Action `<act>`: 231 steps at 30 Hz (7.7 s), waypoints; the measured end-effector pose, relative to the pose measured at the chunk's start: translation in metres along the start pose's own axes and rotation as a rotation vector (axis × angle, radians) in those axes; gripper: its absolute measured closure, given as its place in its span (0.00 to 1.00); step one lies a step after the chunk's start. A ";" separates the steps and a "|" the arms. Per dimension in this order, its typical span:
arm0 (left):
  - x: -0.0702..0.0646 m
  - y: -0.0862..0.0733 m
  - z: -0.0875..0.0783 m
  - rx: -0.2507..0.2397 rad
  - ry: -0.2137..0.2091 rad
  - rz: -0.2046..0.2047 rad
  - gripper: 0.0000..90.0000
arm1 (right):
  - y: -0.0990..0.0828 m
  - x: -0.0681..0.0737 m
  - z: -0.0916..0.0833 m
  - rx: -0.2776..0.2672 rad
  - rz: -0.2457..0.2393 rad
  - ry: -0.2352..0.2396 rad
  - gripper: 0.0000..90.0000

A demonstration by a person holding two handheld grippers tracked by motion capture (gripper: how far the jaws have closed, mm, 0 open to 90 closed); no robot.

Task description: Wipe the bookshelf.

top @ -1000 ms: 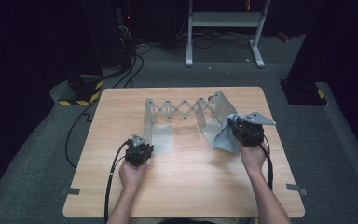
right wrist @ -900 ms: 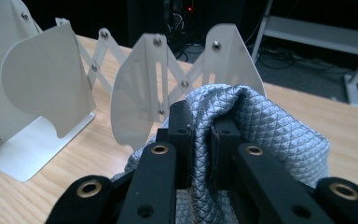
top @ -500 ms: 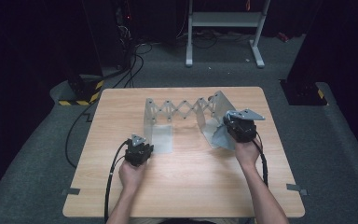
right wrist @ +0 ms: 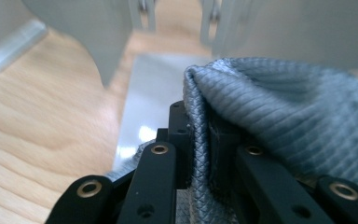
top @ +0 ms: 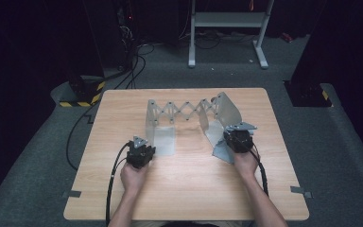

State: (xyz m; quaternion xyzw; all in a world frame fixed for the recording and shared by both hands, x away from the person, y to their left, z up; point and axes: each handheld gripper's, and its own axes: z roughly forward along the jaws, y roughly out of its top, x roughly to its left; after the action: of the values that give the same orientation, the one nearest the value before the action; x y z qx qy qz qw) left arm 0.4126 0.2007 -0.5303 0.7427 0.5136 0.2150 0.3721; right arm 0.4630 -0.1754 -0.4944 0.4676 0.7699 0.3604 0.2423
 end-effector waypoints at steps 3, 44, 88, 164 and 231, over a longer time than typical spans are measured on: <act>0.000 0.000 0.000 0.000 -0.001 -0.008 0.88 | -0.011 0.000 0.010 0.038 0.007 0.000 0.92; 0.007 -0.002 -0.002 -0.005 0.021 -0.066 0.93 | 0.017 0.007 0.000 -0.049 -0.039 -0.044 0.92; 0.011 -0.003 -0.004 -0.001 -0.012 -0.067 0.95 | 0.054 0.010 -0.014 -0.042 -0.085 -0.117 0.92; 0.010 -0.003 -0.004 -0.003 -0.011 -0.068 0.95 | 0.094 -0.006 0.016 -0.061 0.030 -0.083 0.92; 0.007 -0.003 -0.004 -0.002 -0.011 -0.040 0.93 | 0.100 0.015 0.040 -0.036 0.018 0.164 0.92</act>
State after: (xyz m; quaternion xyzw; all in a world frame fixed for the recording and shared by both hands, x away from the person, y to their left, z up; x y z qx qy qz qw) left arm 0.4108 0.2093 -0.5308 0.7332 0.5258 0.2039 0.3800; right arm 0.5392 -0.1186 -0.4411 0.4389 0.7763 0.4134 0.1838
